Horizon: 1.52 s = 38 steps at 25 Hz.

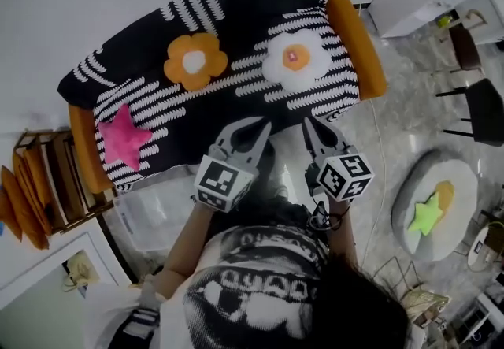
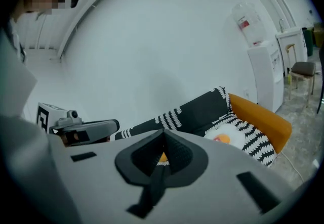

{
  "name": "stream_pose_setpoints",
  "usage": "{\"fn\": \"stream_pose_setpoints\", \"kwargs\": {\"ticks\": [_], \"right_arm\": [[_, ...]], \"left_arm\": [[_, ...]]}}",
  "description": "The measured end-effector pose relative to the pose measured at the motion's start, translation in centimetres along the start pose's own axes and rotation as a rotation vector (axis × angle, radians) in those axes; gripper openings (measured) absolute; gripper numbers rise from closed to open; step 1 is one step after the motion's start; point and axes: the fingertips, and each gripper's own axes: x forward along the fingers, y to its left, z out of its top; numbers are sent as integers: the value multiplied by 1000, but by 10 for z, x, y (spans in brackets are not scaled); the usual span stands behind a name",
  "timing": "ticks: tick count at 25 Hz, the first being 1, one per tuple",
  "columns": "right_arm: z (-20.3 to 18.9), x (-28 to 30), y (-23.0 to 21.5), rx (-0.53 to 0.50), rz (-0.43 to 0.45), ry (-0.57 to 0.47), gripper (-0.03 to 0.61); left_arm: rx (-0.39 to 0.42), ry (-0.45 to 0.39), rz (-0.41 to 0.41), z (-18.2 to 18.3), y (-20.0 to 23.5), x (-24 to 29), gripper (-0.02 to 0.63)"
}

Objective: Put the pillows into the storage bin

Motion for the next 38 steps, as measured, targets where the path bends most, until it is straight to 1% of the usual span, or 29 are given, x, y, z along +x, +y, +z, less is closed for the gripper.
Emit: {"fn": "stream_pose_setpoints", "kwargs": {"ticks": [3,7,14,20,24,27,31,33,35,38], "right_arm": [[3,33,-19,41,-31,34,-2],[3,71,-49,53,-86,79,-2],[-1,103,-104,57,-185,145,-2],[3,118,-156,61,-225,198,-2],[1,130,-202,54,-243,253,-1],[-7,148,-242,81,-224,299,18],[-33,180,-305,179,-209,366,65],[-49,197,-334,222,-195,413,99],[-66,214,-360,247,-178,469,130],[-92,238,-397,244,-163,555,159]], "left_arm": [[-7,9,-20,-2,32,23,9],[-6,18,-50,1,68,50,10],[-2,-2,-82,11,109,89,9],[-9,6,-80,13,121,118,9],[17,22,-75,10,118,141,11],[39,31,-53,5,120,164,9],[56,50,0,-3,127,202,9],[64,61,37,-7,130,222,11],[51,73,79,-14,134,241,10],[23,95,127,-21,139,267,11]]}}
